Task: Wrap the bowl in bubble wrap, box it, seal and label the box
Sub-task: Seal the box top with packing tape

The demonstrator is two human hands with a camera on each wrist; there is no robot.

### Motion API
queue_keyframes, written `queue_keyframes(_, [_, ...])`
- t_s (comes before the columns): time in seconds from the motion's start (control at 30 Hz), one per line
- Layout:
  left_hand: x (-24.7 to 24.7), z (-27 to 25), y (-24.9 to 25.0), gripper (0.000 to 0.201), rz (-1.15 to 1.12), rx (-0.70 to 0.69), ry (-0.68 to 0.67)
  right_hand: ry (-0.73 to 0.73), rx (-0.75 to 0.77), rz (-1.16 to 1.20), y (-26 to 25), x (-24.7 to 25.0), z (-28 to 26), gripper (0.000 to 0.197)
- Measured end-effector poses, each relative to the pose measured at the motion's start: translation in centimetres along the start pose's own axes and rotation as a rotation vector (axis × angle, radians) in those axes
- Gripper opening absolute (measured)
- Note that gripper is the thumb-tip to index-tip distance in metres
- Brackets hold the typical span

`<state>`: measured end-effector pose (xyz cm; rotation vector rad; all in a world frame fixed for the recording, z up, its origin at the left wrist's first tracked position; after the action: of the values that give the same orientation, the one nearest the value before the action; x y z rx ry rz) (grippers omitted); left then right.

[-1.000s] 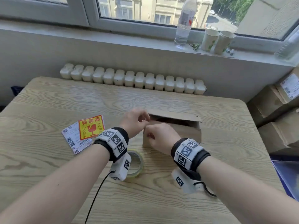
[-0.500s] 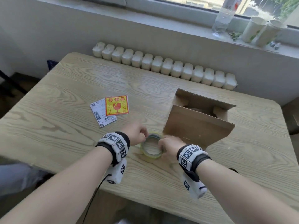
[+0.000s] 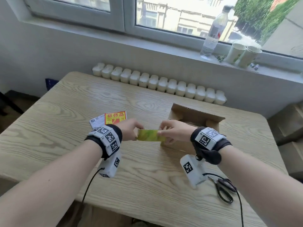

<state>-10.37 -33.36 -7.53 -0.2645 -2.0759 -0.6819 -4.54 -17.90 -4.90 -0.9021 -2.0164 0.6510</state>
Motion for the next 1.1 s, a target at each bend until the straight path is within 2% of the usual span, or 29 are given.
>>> queue_keyframes(0.07, [2.0,-0.2,0.4,0.045,-0.067,-0.024,0.014,0.044,0.015,0.055,-1.2,2.1,-0.6,0.011])
queue_keyframes(0.17, [5.1,-1.0,2.8,0.033,-0.175,-0.153,0.019,0.111,0.064,0.207,-3.0,5.1,-1.8,0.019])
queue_keyframes(0.3, [7.6,-1.0,6.1,0.023,-0.390,-0.241,0.005,0.185,0.156,0.268,-4.4,8.5,-3.7,0.036])
queue_keyframes(0.4, [8.6,-0.3,8.9,0.013,-0.496,-0.272,0.021,0.215,0.200,0.080,-4.8,9.5,-4.5,0.044])
queue_keyframes(0.5, [9.0,0.5,11.3,0.007,-0.606,-0.296,0.029,0.434,0.245,-0.170,-4.9,11.2,-5.3,0.050])
queue_keyframes(0.57, [9.7,1.1,12.5,0.017,-0.654,-0.280,0.071,0.555,0.262,-0.189,-4.5,12.5,-6.0,0.048])
queue_keyframes(0.67, [10.7,1.8,14.3,0.023,-0.701,-0.248,0.145,0.576,0.252,-0.105,-3.0,14.3,-6.4,0.042])
queue_keyframes(0.83, [11.7,2.9,16.9,0.012,-0.743,-0.251,0.186,0.521,0.207,0.218,-0.1,16.9,-7.2,0.041])
queue_keyframes(0.9, [11.7,3.3,18.2,0.017,-0.713,-0.265,0.192,0.507,0.207,0.135,-0.1,17.5,-7.7,0.042])
queue_keyframes(1.0, [11.5,4.0,20.2,0.016,-0.665,-0.277,0.186,0.605,0.161,-0.325,-0.9,18.5,-8.8,0.043])
queue_keyframes(1.03, [11.5,4.1,20.7,0.014,-0.657,-0.279,0.185,0.646,0.152,-0.405,-1.0,18.9,-9.1,0.038])
queue_keyframes(1.1, [11.5,4.5,21.3,0.015,-0.664,-0.281,0.195,0.686,0.113,-0.374,-0.6,19.8,-9.4,0.033])
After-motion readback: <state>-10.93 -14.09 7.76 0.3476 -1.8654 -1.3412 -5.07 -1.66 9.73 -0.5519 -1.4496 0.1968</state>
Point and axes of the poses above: each hand's wrist, its own z-axis towards the middle knuckle, its own x-axis out of the back of the hand, y = z × x, the point moved 6 cm from there along z, towards the middle knuckle, and after that the axes turned 7 degrees about z, right-handed, at the moved point
